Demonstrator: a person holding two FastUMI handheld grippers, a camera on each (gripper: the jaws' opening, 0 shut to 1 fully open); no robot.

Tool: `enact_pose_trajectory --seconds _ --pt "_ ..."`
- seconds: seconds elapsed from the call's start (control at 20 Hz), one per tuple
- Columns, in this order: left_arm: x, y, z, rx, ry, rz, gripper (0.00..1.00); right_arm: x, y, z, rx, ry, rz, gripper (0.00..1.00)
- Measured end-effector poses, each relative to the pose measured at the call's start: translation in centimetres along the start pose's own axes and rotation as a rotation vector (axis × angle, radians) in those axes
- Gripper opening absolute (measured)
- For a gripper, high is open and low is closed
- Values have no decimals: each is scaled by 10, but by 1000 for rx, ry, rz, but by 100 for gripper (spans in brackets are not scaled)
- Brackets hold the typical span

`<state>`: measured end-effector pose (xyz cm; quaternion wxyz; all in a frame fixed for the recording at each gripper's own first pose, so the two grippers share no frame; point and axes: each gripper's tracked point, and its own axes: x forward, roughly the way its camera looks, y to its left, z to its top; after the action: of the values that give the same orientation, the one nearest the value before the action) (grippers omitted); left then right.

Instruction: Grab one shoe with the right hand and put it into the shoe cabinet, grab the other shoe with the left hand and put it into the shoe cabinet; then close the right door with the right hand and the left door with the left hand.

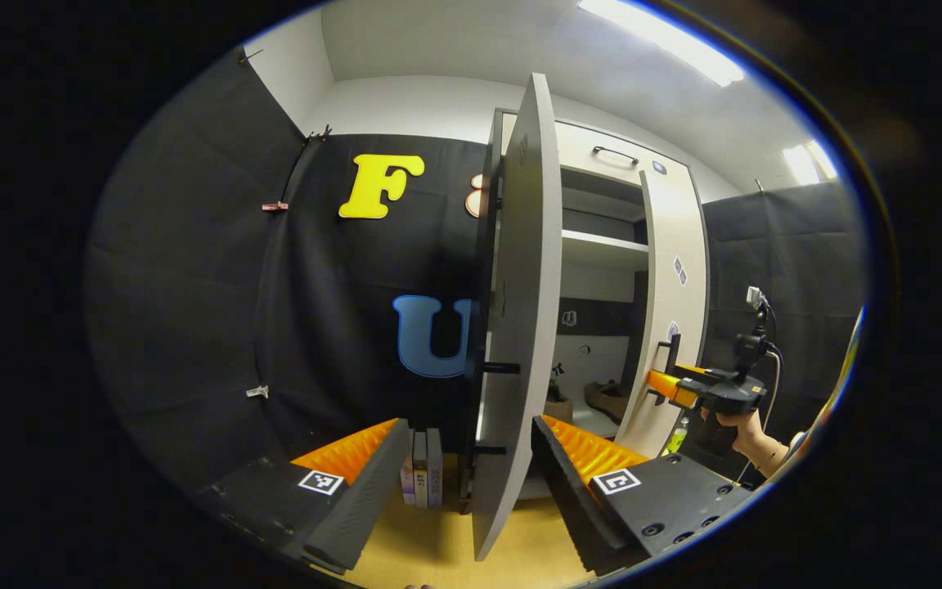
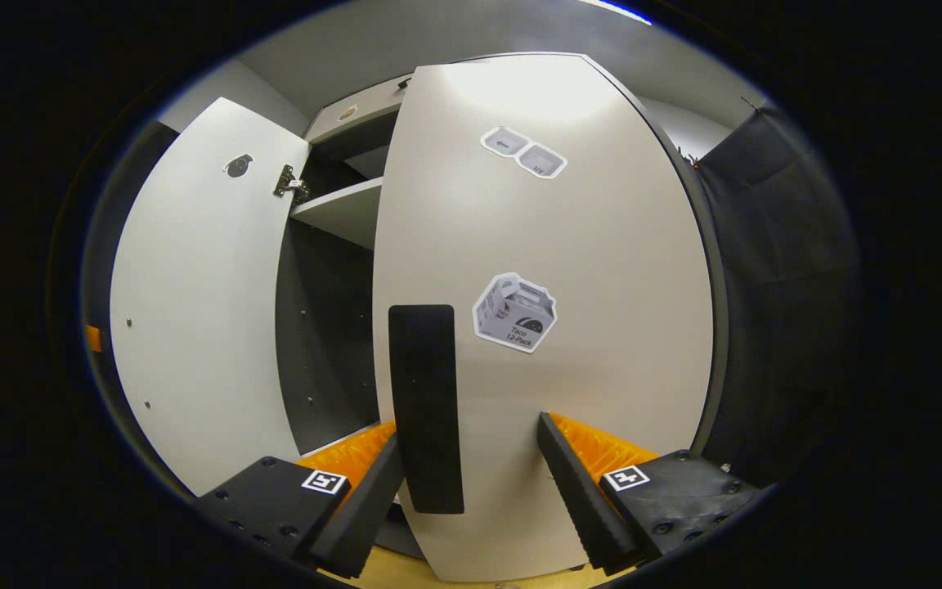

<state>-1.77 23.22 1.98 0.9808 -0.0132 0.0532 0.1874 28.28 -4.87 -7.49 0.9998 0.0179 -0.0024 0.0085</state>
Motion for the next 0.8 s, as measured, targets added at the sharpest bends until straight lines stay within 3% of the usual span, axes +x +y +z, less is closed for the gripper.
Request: enact_pose_trajectory --seconds 0.3,0.5,0.8 --pt "21 6 -4 0 0 -47 95 0 4 -1 -33 -12 -84 98" --pt "37 8 -4 -1 -1 -82 95 -12 13 -2 -15 14 -40 97" --pt "43 -1 -5 -47 -14 -171 94 -81 0 11 -97 -8 -43 95"
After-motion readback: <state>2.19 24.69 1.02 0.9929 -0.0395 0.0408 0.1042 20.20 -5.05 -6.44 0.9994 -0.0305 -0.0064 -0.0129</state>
